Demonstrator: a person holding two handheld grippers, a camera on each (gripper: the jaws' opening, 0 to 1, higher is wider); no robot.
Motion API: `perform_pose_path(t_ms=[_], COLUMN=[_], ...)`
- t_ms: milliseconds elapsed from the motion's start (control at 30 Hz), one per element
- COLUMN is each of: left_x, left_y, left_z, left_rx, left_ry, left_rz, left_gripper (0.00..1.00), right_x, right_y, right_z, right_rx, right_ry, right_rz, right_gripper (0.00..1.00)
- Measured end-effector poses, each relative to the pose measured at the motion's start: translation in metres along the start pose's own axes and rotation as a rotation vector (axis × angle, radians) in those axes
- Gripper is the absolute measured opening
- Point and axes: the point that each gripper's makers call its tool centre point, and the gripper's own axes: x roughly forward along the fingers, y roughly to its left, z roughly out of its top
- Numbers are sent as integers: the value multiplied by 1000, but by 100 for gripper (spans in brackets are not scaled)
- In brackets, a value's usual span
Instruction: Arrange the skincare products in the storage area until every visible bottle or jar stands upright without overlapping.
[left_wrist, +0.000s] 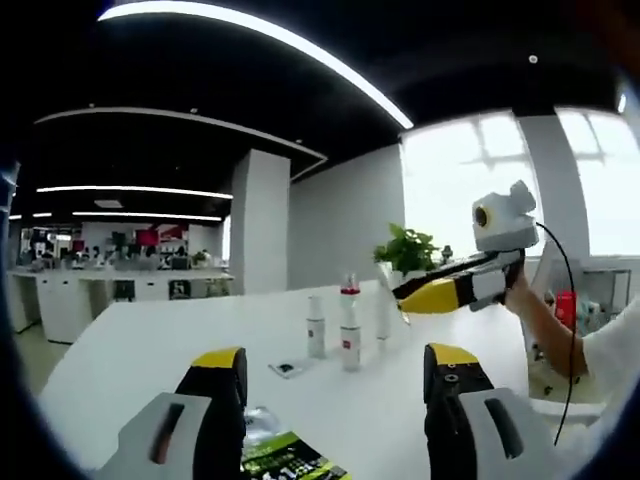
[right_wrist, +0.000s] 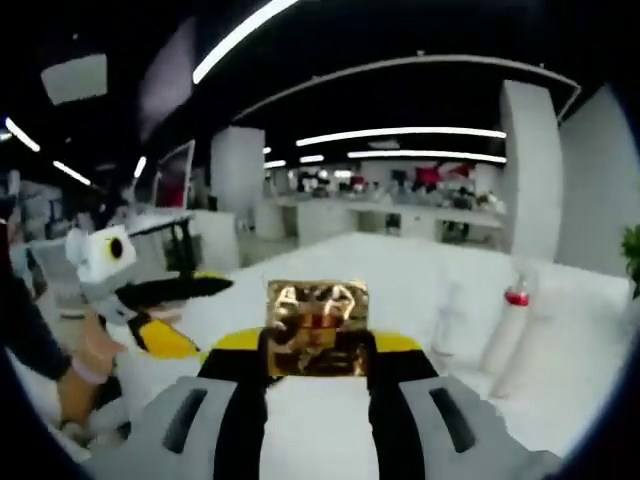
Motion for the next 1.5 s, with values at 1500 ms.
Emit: perform_pose_path(t_ms=[1500], left_x=[42], left_y=[77], left_z=[-64], left_rx=[-24], left_ry=[108], left_rz=[136], left_gripper=[74], right_x=[13], right_y=[15], right_z=[-177], right_rx=[-26], right_ry=[1075], right_rz=[127], right_gripper=[59])
